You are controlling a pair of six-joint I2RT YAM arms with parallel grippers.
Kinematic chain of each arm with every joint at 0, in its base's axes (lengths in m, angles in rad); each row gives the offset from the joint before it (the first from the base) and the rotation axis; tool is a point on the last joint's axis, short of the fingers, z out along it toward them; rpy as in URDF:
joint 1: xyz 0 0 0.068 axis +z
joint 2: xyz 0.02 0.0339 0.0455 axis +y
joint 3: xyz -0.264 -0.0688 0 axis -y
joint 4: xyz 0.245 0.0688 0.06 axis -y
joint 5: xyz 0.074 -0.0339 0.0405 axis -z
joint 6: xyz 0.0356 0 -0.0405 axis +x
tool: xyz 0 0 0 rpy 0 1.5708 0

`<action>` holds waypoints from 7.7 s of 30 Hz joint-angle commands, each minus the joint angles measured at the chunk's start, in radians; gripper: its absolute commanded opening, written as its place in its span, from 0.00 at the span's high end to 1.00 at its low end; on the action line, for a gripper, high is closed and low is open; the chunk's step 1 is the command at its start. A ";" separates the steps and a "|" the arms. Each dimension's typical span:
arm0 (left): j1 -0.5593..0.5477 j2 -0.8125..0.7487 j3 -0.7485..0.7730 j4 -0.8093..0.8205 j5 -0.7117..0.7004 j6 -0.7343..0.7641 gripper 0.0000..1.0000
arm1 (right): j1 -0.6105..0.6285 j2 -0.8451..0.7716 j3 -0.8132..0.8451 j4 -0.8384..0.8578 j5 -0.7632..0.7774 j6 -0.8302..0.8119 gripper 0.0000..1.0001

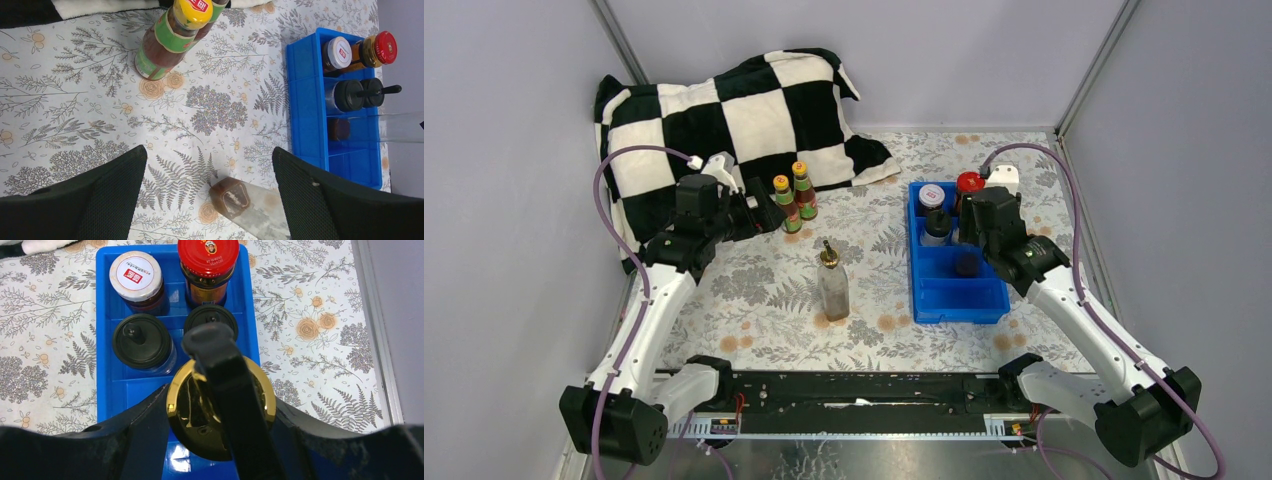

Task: Organize the condiment bottles
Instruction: Place the bottle in the storage box, then pick up the bottle from the center of the board.

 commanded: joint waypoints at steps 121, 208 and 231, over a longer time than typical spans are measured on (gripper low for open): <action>-0.073 -0.006 0.076 0.003 -0.110 -0.036 0.01 | 0.062 -0.138 0.416 -0.237 -0.727 0.065 0.00; -0.072 -0.055 0.001 0.006 -0.103 0.006 0.01 | 0.928 0.508 0.007 0.731 0.451 0.191 0.53; -0.073 -0.050 -0.005 0.013 -0.100 -0.002 0.01 | 0.871 0.241 -0.030 0.646 0.546 0.054 0.54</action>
